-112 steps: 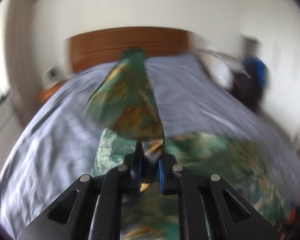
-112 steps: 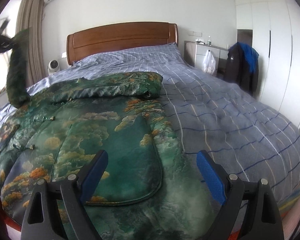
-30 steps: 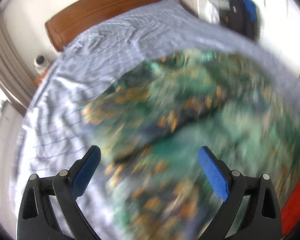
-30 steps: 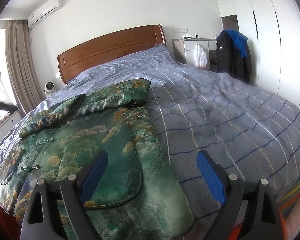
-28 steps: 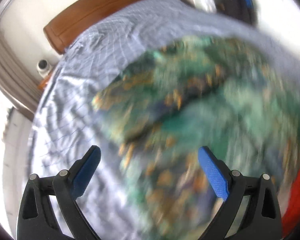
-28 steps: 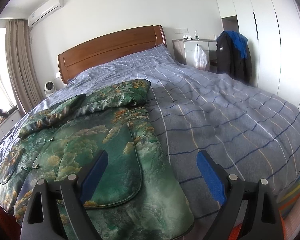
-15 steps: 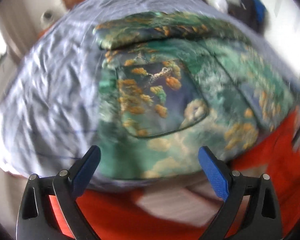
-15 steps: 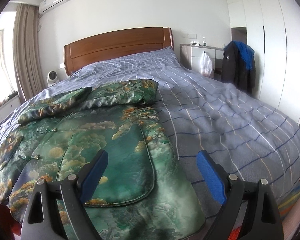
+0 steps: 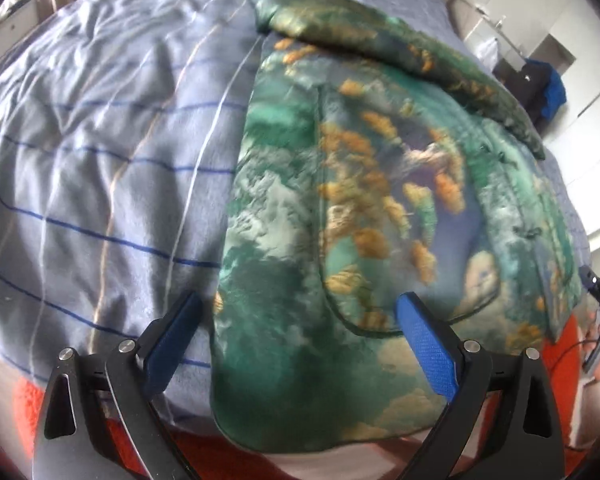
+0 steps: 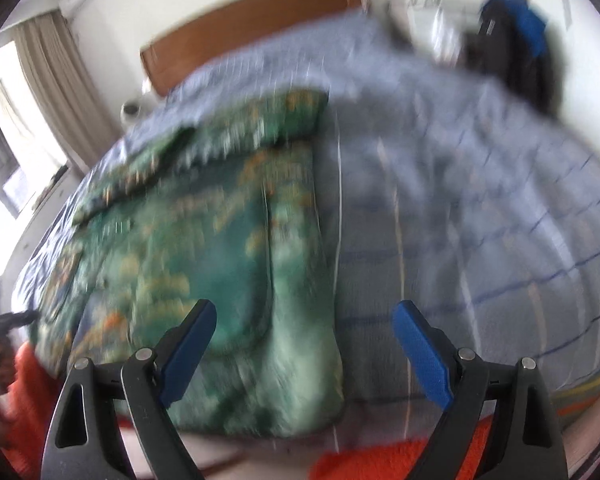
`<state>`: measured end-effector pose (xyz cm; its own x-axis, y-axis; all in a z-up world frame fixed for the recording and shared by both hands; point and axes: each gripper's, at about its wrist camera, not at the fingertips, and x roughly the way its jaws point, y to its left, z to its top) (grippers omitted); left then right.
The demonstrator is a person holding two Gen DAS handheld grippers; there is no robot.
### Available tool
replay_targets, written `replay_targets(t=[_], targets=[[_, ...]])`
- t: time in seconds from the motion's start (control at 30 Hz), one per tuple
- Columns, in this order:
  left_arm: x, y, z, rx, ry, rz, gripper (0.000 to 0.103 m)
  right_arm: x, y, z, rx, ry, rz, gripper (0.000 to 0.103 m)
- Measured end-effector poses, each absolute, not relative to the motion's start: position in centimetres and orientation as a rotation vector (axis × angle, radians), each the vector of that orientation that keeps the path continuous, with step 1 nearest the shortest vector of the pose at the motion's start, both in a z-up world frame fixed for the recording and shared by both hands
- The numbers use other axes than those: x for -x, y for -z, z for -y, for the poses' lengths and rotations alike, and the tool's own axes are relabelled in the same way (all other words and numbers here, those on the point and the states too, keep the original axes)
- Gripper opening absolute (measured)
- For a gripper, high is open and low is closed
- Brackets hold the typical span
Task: Fold large clothes
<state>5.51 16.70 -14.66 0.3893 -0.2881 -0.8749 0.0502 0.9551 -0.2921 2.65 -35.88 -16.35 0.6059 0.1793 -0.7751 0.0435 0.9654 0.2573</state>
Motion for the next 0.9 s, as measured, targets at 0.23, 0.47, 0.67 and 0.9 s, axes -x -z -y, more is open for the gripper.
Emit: replay_targets(t=[0.23, 0.47, 0.67, 0.9], targets=[[-3.9, 14.2, -15.2, 0.207, 0.283, -1.172, 0.048, -4.8, 19.1, 35.6, -0.274, -0.212, -1.117, 0.031], [-1.6, 11.0, -16.3, 0.2, 0.295, -1.135, 0.01, -4.3, 15.7, 33.3, -0.18, -0.23, -1.13, 0.01], [2.5, 10.2, -16.8, 0.191, 0.335, -1.191, 0.009, -1.3, 14.2, 32.8, -0.191, -0.279, -1.17, 0.009], [-1.1, 3.7, -20.3, 0.418, 0.474, -1.055, 0.009, -1.7, 12.5, 37.0, -0.552, -0.371, -1.117, 0.008]])
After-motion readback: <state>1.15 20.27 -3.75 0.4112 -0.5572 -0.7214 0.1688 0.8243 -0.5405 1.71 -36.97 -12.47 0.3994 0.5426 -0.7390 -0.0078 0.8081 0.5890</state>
